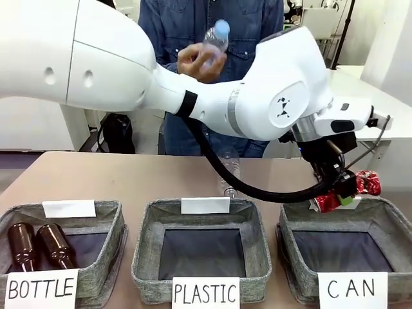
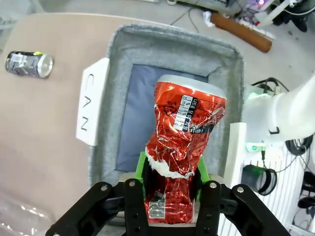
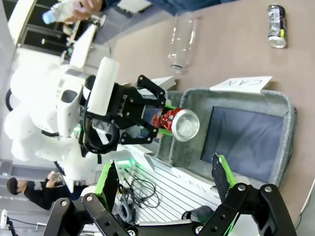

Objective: Sort the can waste into the basket.
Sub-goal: Pick up the can waste from the table and place it in the right Fabric basket.

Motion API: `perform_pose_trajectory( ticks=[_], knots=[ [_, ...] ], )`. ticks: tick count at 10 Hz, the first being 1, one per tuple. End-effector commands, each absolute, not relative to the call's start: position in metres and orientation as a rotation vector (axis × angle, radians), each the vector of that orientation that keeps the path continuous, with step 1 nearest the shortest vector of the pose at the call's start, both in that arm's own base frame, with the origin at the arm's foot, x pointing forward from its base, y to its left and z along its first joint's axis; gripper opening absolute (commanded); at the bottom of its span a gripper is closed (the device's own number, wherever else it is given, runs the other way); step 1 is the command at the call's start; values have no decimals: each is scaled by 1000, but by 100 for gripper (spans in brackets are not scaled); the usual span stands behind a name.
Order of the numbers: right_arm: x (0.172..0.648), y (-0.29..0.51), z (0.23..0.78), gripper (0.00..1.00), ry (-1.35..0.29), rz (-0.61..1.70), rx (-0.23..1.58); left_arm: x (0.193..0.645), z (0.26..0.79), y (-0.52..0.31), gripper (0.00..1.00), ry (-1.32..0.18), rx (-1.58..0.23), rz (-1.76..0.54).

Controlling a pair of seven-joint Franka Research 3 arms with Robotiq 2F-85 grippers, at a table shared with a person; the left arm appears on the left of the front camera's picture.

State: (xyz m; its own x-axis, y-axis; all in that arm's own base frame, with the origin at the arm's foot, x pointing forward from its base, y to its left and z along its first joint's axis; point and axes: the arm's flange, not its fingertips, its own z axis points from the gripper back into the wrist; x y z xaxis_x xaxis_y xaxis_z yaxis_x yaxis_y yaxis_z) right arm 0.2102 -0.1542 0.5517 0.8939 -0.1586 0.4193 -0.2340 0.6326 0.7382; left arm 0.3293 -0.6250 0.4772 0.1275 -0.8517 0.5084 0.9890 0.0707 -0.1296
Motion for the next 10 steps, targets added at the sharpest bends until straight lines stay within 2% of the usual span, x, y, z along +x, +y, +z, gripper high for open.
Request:
perform_pose_trajectory(
  ticks=[1, 7, 8, 10],
  knots=[
    [213, -154, 554, 100, -488, 20, 915, 329, 489, -633, 99, -323, -476, -1409],
    [213, -154, 554, 100, -488, 20, 915, 323, 502, -621, 100, -330, -487, -1402],
    [211, -154, 552, 100, -479, 44, 894, 312, 526, -586, 100, -278, -450, -1428],
    [229, -132, 553, 100, -473, 60, 921, 277, 581, -482, 100, -292, -337, -1362]
  ],
)
